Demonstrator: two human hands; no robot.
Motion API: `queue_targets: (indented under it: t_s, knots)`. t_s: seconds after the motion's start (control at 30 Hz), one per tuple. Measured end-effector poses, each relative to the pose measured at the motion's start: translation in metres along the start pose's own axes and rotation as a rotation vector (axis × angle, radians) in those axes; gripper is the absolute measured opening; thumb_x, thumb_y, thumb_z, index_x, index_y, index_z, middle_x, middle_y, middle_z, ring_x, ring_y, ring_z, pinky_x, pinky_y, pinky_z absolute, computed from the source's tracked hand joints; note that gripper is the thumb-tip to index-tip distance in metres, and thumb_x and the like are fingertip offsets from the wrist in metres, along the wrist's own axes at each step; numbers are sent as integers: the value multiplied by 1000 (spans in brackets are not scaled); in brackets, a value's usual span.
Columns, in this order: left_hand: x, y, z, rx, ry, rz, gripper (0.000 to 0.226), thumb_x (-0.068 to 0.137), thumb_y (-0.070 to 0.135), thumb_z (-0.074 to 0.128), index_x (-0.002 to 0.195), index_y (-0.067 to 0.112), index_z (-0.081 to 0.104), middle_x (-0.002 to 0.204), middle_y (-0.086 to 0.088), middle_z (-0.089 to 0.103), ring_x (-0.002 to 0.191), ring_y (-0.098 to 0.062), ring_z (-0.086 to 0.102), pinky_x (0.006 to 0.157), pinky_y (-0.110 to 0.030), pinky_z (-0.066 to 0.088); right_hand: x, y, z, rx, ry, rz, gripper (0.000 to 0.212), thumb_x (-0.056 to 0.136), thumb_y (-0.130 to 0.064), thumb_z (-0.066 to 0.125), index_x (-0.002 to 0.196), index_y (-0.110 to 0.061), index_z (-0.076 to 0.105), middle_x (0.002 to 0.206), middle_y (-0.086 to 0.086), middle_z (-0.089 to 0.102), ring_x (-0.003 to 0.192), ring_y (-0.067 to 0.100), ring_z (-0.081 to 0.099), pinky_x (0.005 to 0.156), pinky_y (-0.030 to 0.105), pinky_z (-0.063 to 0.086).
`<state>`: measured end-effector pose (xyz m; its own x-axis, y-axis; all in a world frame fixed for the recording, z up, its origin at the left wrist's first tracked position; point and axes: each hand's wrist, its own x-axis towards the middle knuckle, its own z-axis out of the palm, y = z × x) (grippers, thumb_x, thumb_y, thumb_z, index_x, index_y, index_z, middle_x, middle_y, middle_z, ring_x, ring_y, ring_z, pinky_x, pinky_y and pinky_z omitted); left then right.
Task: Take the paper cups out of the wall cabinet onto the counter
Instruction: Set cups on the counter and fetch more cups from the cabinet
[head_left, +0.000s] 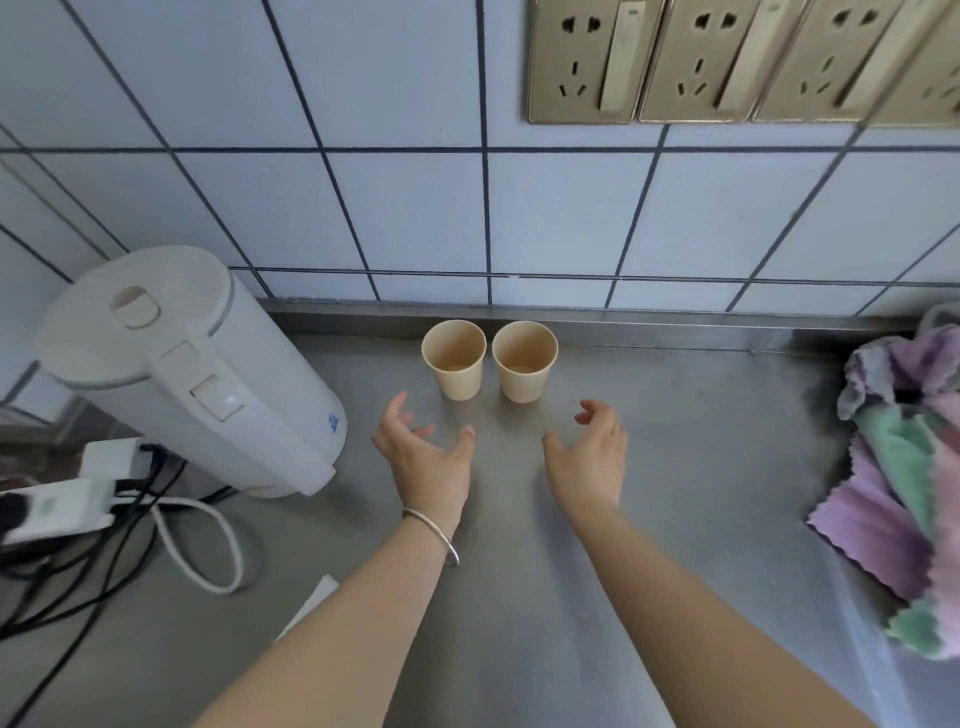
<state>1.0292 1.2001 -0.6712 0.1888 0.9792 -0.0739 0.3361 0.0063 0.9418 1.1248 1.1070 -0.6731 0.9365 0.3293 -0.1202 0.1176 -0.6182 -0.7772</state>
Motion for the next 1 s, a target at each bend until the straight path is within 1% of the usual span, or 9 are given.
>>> queue_targets:
  t_s: [0.2,0.3,0.4,0.47,0.6,0.73,0.87,0.93,1.0]
  knots:
    - [-55,29,-16,-26,-253,10,51,75,10,72,119,19,48,105,0,56,80,-12,59,76,-22,46,-48,1,-38,81,10,77,46,83,-18,58,125,-10,44,120,6,54,119,24,44,95,35,38]
    - [-77,37,-18,-16,-429,34,44,76,14,71,112,26,47,102,3,56,76,-8,58,74,-29,49,-76,11,-57,148,61,165,45,83,-20,59,125,-10,44,119,6,54,118,24,47,93,36,39]
    - [-99,41,-18,-17,-624,69,43,77,15,70,111,27,46,98,7,54,75,-5,57,64,-10,44,-106,21,-80,201,154,250,46,83,-22,61,125,-11,45,120,5,55,118,23,49,94,35,39]
    - [-119,42,-17,7,-766,100,44,78,16,70,114,25,48,96,9,53,75,-4,56,60,-4,42,-131,31,-97,240,241,306,46,83,-24,61,125,-13,45,120,4,55,117,21,50,93,34,40]
    - [-174,42,-18,55,-1043,156,48,78,15,70,121,18,49,98,4,53,76,-12,55,68,-19,42,-195,55,-138,283,429,403,46,85,-26,59,127,-15,43,119,2,54,112,19,52,86,30,40]
    - [-252,41,-27,105,-1301,249,48,78,14,70,121,16,49,101,2,55,75,-11,55,63,-13,43,-278,86,-180,329,632,531,48,85,-29,59,129,-16,42,115,-1,52,100,14,50,81,27,39]
    - [-355,42,-49,157,-1590,352,48,80,15,68,124,17,47,106,3,57,79,-6,57,67,-10,43,-377,117,-220,359,861,650,48,84,-30,61,127,-14,44,120,3,55,106,18,53,89,35,46]
    - [-410,41,-69,180,-1737,402,50,82,15,66,127,17,46,109,2,57,86,-10,57,75,-17,43,-431,130,-238,378,968,712,48,84,-30,61,128,-16,44,121,3,55,107,19,54,90,37,47]
    - [-466,39,-92,201,-1881,455,51,82,15,66,129,18,45,110,2,55,89,-11,56,81,-24,43,-488,143,-254,402,1070,767,49,84,-31,60,129,-18,44,119,1,54,104,17,52,85,34,46]
